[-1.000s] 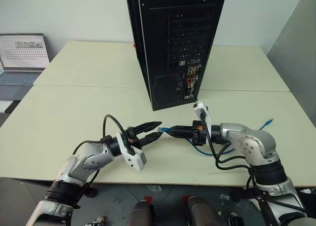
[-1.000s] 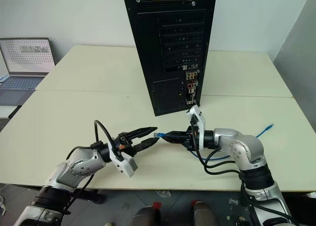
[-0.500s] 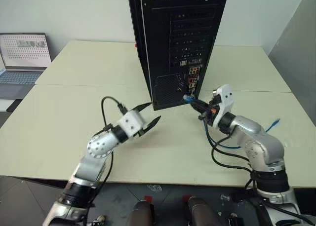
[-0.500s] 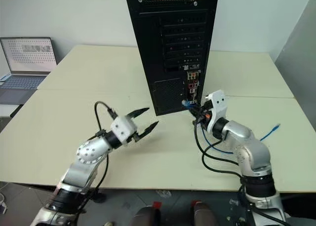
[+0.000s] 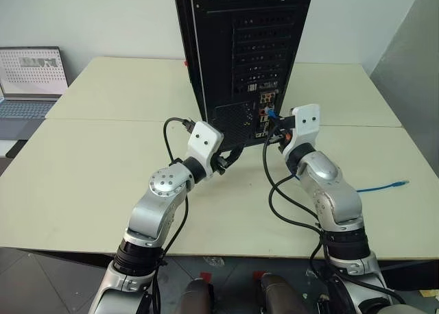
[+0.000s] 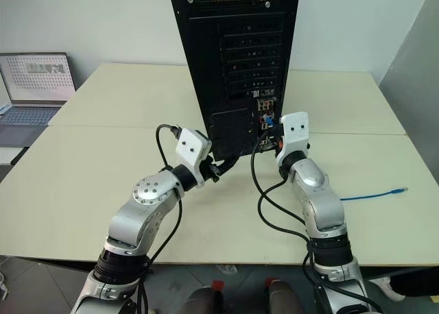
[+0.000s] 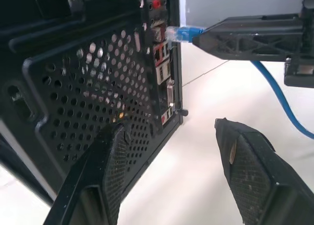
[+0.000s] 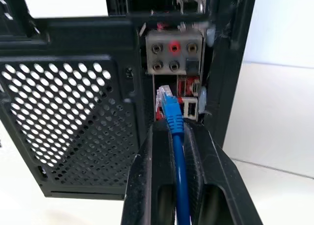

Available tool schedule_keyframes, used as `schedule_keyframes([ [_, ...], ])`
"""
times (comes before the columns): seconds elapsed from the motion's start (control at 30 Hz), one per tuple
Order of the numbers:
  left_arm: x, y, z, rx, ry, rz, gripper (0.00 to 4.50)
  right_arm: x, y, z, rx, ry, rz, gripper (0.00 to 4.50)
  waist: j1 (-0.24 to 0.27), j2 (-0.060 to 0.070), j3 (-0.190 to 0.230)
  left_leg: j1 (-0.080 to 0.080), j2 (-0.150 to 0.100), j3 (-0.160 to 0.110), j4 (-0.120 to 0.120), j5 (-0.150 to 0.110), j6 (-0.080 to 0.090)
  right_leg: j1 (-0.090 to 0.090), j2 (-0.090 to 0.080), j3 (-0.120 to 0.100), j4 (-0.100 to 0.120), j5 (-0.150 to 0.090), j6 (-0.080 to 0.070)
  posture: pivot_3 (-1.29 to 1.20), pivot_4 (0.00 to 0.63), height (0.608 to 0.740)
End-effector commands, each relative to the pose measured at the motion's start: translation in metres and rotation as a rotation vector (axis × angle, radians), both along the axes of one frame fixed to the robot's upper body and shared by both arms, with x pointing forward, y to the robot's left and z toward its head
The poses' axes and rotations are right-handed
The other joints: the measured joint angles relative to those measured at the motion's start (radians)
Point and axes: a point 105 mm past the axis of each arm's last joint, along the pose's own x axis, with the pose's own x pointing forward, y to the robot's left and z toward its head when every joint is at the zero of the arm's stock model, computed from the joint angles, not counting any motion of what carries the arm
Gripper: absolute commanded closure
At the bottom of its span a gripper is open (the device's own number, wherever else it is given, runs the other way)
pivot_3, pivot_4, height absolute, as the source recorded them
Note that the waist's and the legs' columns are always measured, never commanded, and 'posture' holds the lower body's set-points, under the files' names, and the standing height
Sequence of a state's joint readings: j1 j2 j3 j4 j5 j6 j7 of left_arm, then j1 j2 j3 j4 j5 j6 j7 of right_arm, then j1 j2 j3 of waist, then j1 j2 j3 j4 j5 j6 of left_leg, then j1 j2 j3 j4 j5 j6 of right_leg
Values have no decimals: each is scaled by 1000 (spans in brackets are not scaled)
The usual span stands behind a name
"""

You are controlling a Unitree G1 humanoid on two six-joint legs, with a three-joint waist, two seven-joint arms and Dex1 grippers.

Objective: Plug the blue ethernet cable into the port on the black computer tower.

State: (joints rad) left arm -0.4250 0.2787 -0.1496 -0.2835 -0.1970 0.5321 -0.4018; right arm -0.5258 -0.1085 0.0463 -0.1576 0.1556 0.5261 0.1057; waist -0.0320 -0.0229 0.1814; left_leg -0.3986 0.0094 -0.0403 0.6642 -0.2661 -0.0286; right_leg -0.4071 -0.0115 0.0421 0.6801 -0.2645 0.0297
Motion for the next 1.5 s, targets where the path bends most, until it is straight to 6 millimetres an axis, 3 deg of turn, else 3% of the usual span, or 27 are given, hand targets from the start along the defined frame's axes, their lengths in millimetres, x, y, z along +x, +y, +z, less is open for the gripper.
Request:
schedule_keyframes([
  [0.03,-5,-6,21,-22,-83,5,1571,0,4,16,6,-53,2,4500,0,0,0,0,0,0,0,0,0,0,0,0,0,0,0,0,150,740],
  [0.6,-6,-9,30,-42,-129,5,1571,10,3,9,28,-12,-26,4500,0,0,0,0,0,0,0,0,0,0,0,0,0,0,0,0,150,740],
  [1.5,-7,-6,25,-16,-129,0,1571,12,8,15,45,-18,-11,4500,-1,0,0,0,0,0,0,0,0,0,0,0,0,0,0,0,150,740],
])
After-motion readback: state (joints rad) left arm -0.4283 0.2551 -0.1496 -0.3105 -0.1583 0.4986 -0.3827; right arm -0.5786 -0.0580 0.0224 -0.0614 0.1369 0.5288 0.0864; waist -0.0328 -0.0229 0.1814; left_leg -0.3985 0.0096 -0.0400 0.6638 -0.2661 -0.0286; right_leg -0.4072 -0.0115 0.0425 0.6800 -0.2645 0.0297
